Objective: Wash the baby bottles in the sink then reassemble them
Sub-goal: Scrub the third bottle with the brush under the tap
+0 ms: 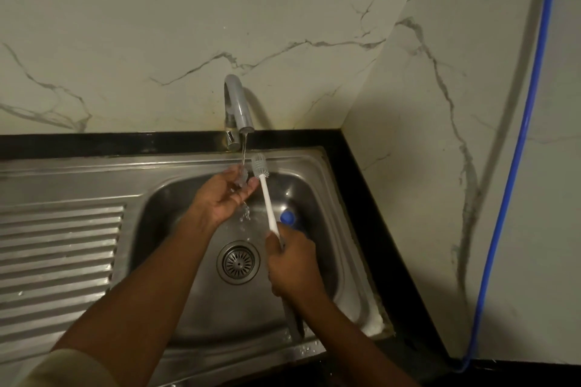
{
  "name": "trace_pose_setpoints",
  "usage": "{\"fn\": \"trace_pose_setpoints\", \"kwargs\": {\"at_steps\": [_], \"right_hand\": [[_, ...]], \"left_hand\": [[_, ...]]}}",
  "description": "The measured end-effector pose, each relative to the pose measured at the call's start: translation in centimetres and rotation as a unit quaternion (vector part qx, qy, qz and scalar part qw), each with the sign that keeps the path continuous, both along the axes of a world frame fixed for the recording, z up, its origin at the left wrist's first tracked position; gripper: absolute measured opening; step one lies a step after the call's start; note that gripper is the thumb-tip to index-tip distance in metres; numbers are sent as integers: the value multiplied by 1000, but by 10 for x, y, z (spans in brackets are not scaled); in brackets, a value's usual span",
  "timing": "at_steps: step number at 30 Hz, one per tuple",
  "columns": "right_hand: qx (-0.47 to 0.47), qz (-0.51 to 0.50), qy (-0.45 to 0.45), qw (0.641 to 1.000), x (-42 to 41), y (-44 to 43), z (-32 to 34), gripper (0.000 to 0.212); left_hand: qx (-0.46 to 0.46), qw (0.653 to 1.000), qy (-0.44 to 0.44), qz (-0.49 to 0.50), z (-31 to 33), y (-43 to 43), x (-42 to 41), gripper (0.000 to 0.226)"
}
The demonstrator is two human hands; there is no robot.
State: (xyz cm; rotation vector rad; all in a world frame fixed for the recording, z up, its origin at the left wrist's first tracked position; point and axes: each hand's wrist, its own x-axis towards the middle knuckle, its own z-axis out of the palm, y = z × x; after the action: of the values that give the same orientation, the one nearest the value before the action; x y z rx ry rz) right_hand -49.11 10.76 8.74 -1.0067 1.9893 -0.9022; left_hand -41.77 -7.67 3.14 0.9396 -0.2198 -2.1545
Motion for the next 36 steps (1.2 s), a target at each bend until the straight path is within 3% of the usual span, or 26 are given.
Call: {"fn": "trace_pose_setpoints", "kwargs": {"at_steps": [3, 7, 11, 13, 15, 19, 22, 24, 29, 33, 36], "right_hand": [[-2, 37, 16, 999, 2, 1, 3, 21], [10, -19, 15, 1000, -12, -28, 10, 24], [31, 44, 18, 998, -9, -9, 17, 26], [36, 66, 19, 997, -3, 3, 16, 26], [35, 39, 3, 999, 0, -4, 15, 25], [26, -1, -19, 999, -1, -25, 15, 23], [43, 47, 28, 998, 9, -6, 6, 17], [42, 36, -5, 998, 17, 9, -2, 20], [30, -90, -172, 981, 24, -13, 0, 24], [47, -62, -229, 970, 27, -2, 14, 25], [61, -59, -243, 966, 23, 2, 19, 24]], "left_hand": [[-76, 994, -73, -18, 0, -4, 1, 18], [-165, 979, -105, -54, 2, 9, -8, 25], [-229, 938, -257, 43, 2, 10, -8, 26], [-239, 922, -293, 80, 2, 12, -9, 31], [-208, 943, -247, 84, 3, 17, -13, 34], [-96, 989, -105, 45, 3, 21, -21, 20], [22, 994, -31, 103, -1, 12, -17, 24], [71, 990, 6, 120, -2, 11, -15, 27], [93, 992, 27, 87, -2, 24, -25, 17], [133, 976, 83, 153, -1, 16, -18, 16], [104, 983, 40, 144, 0, 14, -11, 14]]}}
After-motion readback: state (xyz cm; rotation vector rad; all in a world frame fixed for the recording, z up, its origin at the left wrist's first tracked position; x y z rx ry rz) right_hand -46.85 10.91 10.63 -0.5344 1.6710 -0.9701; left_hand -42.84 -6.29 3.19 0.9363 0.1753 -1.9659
